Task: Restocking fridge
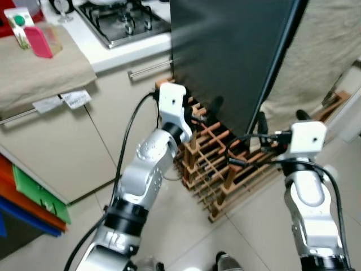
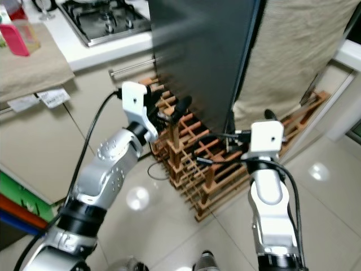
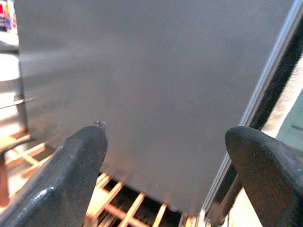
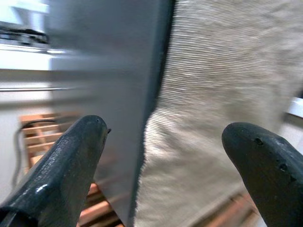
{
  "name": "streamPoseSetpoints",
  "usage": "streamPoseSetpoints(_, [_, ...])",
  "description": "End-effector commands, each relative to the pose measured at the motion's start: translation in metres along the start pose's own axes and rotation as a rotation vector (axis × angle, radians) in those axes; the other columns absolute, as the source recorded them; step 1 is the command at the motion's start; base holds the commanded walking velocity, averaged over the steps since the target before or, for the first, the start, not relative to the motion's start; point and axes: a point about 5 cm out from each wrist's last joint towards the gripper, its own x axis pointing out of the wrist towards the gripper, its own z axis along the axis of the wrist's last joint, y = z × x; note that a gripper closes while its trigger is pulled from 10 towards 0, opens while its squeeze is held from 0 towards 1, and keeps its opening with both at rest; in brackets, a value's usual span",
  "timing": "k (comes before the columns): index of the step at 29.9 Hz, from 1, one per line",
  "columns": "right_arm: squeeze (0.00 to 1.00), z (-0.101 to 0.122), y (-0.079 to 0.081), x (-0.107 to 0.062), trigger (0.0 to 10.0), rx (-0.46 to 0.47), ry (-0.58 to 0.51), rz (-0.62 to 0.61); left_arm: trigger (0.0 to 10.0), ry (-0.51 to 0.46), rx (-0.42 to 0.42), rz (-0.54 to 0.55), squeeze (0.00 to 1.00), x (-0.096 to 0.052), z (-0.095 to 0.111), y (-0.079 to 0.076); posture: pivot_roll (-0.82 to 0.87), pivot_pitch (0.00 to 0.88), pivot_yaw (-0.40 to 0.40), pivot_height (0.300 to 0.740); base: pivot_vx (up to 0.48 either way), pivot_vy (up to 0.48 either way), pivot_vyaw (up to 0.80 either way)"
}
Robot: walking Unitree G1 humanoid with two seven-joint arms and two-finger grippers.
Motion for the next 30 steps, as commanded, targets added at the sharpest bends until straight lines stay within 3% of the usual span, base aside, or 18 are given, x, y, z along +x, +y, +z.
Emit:
streamPoseSetpoints(1, [0.0,0.004,-0.008,0.002,10.0,-0.02,-0.022,-0.041,10.0,0.006,0.011,-0.019,0.0,0.006,-0.001,-0.009,-0.19,0.086,0.06,0.74,0.0,0.0,-0.75])
streamPoseSetpoints(8, [0.0,0.008,-0.011,0.002,10.0,-0.012,-0.042,-0.051,10.0,0.015,0.081,0.06,0.0,0.005,-0.009,-0.002,-0.19,0.082,0.051,0.74,0.0,0.0,-0.75])
streamPoseSetpoints(11, [0.0,0.003,-0.015,0.001,10.0,0.044,-0.013,-0.078,10.0,0.026,0.119,0.139,0.0,-0.001,-0.015,0.008,-0.19,0.078,0.036,0.74,0.0,0.0,-0.75])
streamPoseSetpoints(12, [0.0,-0.001,-0.017,0.0,10.0,0.071,0.005,-0.083,10.0,0.026,0.111,0.177,0.0,-0.006,-0.02,0.014,-0.19,0.074,0.027,0.74,0.0,0.0,-0.75])
streamPoseSetpoints(18, [0.0,0.001,-0.015,0.003,10.0,0.047,0.001,-0.051,10.0,0.007,0.026,0.186,0.0,-0.008,-0.021,0.016,-0.2,0.08,0.012,0.74,0.0,-0.041,-0.75])
streamPoseSetpoints(22, [0.0,0.004,-0.014,0.006,10.0,0.034,-0.009,-0.034,10.0,-0.016,0.006,0.16,0.0,-0.001,-0.017,0.01,-0.2,0.085,0.009,0.74,0.268,-0.393,-0.69])
streamPoseSetpoints(30, [0.0,0.016,-0.005,0.01,10.0,0.016,-0.067,0.023,10.0,-0.058,-0.019,0.148,0.0,0.011,-0.006,0.003,-0.22,0.096,0.018,0.74,0.299,-0.287,0.0])
